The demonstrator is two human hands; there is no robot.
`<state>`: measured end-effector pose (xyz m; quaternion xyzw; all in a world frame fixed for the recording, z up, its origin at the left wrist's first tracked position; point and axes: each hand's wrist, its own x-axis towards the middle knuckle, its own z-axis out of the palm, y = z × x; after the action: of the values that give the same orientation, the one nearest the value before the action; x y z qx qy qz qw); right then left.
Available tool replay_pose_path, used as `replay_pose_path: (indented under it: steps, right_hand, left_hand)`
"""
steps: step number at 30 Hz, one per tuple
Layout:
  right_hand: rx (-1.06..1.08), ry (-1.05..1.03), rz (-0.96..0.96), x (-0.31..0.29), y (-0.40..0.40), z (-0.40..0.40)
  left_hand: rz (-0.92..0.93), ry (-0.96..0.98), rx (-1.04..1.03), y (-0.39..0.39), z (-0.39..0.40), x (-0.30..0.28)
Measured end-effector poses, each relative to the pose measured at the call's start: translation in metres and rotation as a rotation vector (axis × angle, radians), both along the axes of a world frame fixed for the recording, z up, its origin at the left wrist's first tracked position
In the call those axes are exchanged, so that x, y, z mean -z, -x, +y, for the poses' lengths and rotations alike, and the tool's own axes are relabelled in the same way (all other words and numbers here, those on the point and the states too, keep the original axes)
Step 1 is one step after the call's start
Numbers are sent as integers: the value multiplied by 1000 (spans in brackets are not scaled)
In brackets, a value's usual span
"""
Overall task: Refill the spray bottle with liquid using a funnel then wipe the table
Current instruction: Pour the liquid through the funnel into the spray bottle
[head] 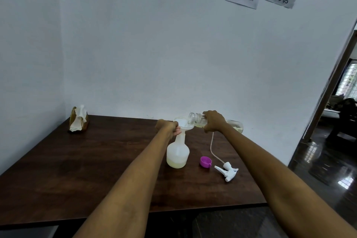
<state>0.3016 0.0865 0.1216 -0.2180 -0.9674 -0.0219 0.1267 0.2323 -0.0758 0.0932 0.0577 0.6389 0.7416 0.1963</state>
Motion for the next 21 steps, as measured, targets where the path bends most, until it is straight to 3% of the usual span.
replay_pose_path:
  steps: [21]
  right_hand:
    - [6, 37, 20, 2, 0, -2]
  left_hand:
    - [-13, 20, 22, 6, 4, 4]
